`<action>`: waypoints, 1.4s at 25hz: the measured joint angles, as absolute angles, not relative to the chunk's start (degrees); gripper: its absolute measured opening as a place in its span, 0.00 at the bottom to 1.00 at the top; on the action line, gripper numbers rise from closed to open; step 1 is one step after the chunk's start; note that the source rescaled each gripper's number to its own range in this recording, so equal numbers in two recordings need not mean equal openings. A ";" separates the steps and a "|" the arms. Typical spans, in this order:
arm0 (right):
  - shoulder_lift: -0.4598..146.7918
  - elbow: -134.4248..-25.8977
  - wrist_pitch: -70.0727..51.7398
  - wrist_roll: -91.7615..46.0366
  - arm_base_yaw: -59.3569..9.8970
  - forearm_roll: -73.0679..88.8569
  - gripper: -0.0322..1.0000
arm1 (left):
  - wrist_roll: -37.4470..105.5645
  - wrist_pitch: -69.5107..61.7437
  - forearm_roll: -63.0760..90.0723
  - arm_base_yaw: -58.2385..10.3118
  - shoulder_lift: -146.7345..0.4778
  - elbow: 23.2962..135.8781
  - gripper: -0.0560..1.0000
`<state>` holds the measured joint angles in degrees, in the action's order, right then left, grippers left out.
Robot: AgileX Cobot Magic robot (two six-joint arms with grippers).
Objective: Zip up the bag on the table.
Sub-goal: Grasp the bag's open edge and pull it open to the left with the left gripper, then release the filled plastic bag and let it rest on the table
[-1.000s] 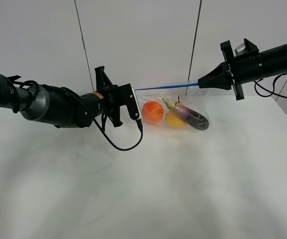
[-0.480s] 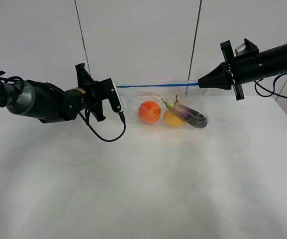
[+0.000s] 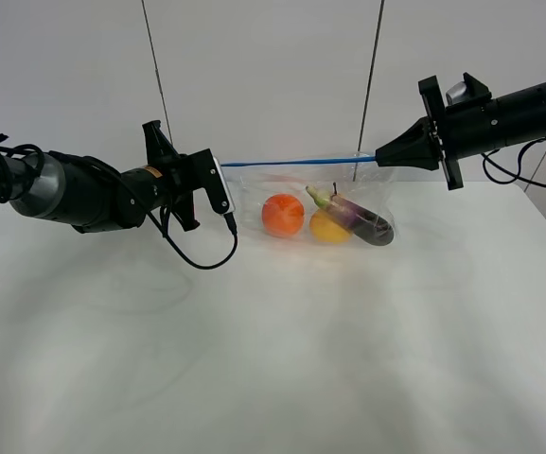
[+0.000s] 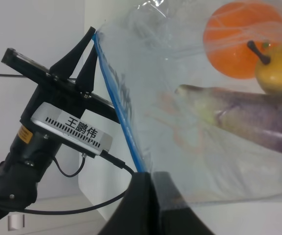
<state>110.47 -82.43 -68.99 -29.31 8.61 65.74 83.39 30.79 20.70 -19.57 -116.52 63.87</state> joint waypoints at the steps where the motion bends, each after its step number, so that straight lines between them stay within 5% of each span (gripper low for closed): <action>1: 110.47 -82.43 -68.99 -29.31 8.61 65.74 0.03 | 82.74 30.79 20.70 -19.57 -116.52 63.87 0.13; 3: 110.33 -82.45 -69.04 -29.31 8.85 65.10 0.03 | 80.27 30.79 21.31 -18.85 -116.52 63.87 0.23; 7: 110.15 -82.52 -69.00 -29.31 9.18 64.59 0.03 | 74.66 30.84 21.45 -17.71 -116.52 63.87 0.64; 10: 110.04 -82.52 -69.10 -29.31 9.18 64.53 0.03 | 73.07 30.84 21.75 -16.69 -116.52 63.87 0.77; 25: 110.02 -82.52 -69.10 -29.31 9.18 64.47 0.03 | 43.41 24.29 31.03 -10.75 -109.27 63.87 0.81; 35: 110.02 -82.52 -69.10 -29.31 9.18 64.47 0.03 | 26.41 -11.52 30.49 -6.75 -108.77 68.12 0.81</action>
